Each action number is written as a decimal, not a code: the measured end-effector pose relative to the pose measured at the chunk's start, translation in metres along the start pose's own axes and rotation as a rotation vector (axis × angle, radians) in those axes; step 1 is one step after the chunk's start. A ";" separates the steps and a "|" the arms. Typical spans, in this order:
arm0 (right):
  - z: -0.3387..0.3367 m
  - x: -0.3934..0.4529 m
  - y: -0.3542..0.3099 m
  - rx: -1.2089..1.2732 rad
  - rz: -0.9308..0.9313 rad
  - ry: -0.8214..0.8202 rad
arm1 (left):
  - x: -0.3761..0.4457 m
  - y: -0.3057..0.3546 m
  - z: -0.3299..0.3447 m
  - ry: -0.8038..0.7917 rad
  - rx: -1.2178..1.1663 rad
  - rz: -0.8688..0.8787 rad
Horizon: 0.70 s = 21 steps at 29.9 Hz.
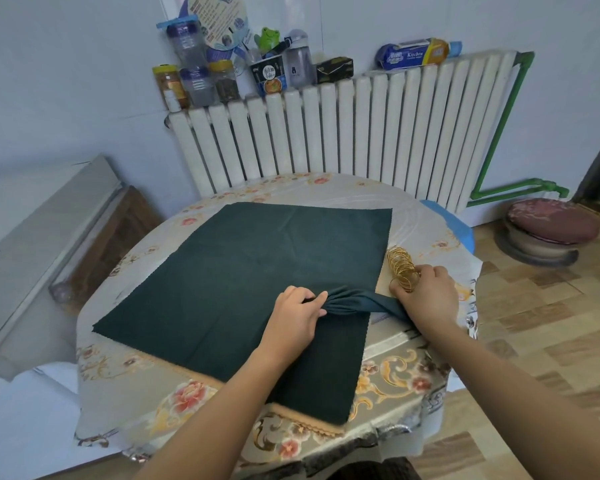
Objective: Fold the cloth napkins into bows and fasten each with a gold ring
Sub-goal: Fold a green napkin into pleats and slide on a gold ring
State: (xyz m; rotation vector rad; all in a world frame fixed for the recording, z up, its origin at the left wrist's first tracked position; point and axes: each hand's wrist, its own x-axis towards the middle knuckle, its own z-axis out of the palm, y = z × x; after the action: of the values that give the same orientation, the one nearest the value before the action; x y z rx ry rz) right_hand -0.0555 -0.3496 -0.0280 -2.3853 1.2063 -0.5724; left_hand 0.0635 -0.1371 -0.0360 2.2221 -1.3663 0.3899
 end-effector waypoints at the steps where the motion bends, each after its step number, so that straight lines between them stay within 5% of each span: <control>1: 0.000 0.000 0.001 -0.010 0.000 -0.010 | 0.000 0.000 0.000 0.002 0.004 0.002; 21: -0.015 -0.015 0.006 0.343 0.021 0.005 | -0.026 -0.014 -0.022 0.053 -0.039 -0.001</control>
State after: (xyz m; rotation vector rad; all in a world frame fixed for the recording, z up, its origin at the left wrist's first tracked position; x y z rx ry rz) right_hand -0.0753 -0.3433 -0.0210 -2.0818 1.0391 -0.7152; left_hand 0.0645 -0.1003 -0.0341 2.1654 -1.3337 0.4149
